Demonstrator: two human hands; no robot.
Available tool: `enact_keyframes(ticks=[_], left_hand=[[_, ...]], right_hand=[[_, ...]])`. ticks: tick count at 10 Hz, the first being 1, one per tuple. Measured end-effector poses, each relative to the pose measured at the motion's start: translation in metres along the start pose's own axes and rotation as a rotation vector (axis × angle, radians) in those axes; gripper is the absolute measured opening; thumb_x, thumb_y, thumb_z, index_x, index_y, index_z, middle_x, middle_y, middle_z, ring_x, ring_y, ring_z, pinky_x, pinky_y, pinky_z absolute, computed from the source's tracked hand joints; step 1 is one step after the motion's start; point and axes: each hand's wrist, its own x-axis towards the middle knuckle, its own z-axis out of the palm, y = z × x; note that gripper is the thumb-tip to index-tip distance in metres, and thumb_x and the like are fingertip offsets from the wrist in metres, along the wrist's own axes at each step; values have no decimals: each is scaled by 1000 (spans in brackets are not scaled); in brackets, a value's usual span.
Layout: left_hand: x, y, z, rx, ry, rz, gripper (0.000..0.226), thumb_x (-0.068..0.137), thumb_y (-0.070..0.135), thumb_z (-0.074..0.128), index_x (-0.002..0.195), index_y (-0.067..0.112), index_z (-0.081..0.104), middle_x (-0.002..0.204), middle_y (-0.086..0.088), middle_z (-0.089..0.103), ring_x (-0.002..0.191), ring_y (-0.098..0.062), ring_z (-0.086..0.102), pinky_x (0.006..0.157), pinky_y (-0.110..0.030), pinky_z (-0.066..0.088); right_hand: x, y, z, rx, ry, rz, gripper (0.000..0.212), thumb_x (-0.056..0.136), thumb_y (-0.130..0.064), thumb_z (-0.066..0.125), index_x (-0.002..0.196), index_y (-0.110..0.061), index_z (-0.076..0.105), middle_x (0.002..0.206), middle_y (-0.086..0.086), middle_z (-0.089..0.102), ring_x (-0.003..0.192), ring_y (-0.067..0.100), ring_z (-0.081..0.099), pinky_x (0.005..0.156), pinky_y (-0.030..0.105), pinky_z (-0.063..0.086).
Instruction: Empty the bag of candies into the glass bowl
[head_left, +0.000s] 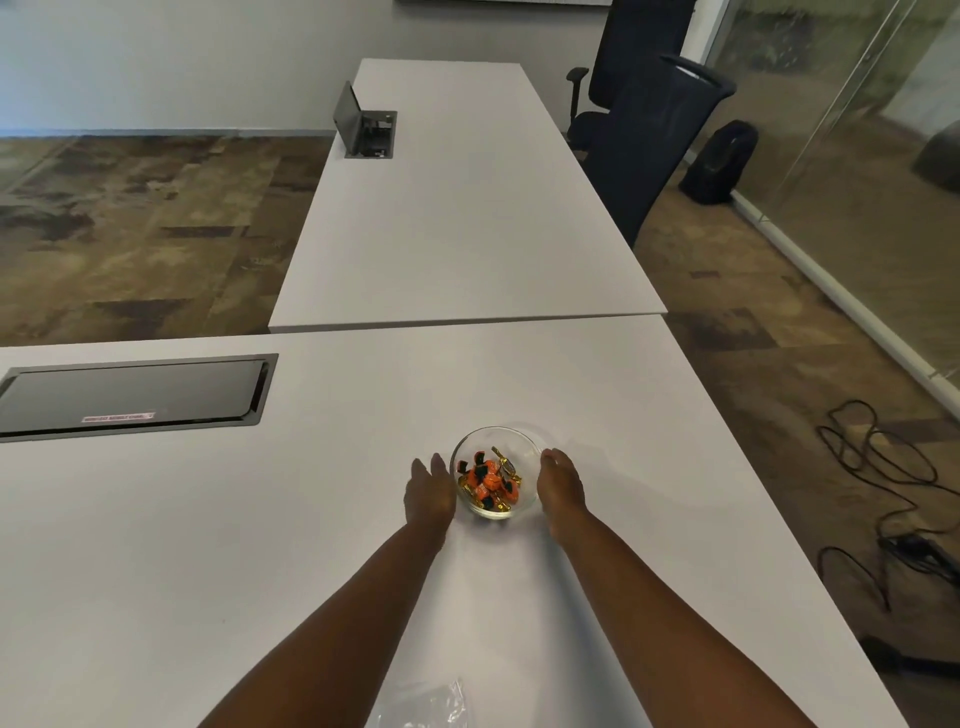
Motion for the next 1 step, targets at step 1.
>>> enact_keyframes(ticks=[1], left_hand=[[-2,4,-14,283,162,230,58,99,32,28,148,5,14,149,-22,33,137,-35,32,110,-44,31]], right_hand=[[-7,-9,-9,-160,141,-136,48,101,-29,32,146,-14,29,152,14,34,140,30,32,113,40,30]])
